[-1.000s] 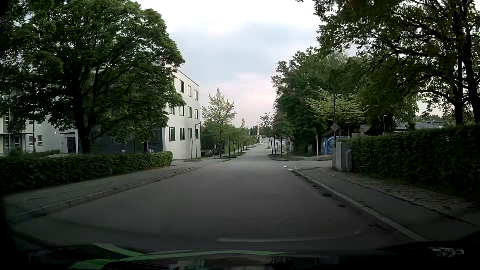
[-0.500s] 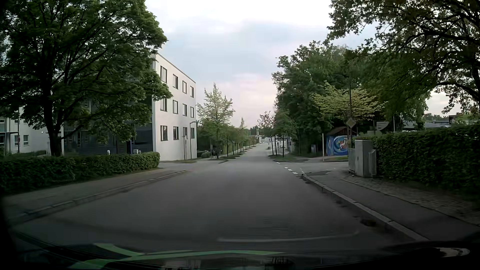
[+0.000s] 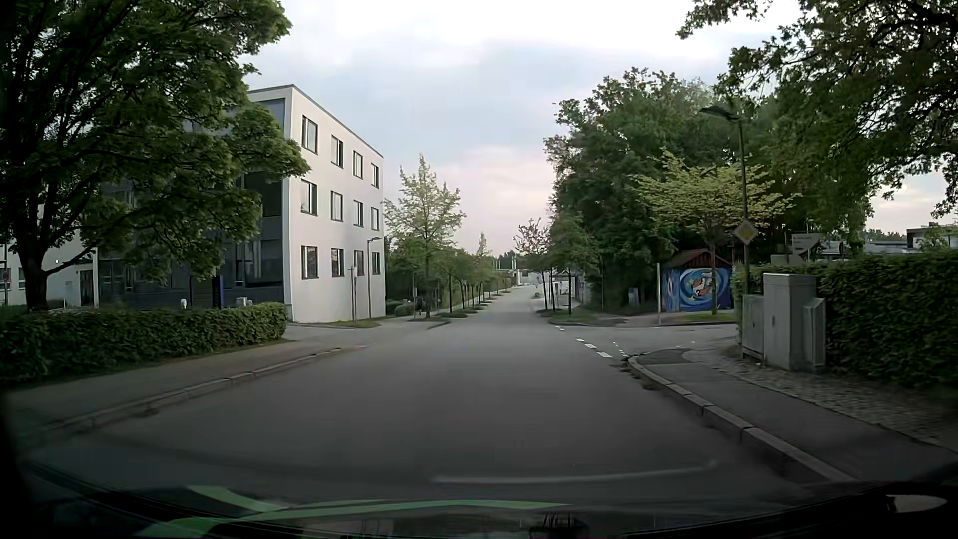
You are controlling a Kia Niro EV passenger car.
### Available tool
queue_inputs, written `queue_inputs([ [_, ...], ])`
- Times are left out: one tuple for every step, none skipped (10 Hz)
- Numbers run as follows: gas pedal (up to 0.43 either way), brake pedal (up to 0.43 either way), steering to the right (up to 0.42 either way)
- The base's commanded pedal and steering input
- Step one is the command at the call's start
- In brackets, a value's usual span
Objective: Follow the waypoints while adhering to traffic rules and regulations
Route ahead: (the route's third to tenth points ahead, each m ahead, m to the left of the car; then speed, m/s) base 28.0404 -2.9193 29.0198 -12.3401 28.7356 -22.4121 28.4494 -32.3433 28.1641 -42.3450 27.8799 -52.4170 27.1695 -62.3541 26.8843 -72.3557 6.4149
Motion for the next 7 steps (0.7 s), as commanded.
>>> queue_inputs([
  [0.000,0.152,-0.001],
  [0.000,0.152,-0.001],
  [0.000,0.152,0.000],
  [0.000,0.152,0.000],
  [0.000,0.159,0.001],
  [0.000,0.165,0.001],
  [0.000,0.171,0.004],
])
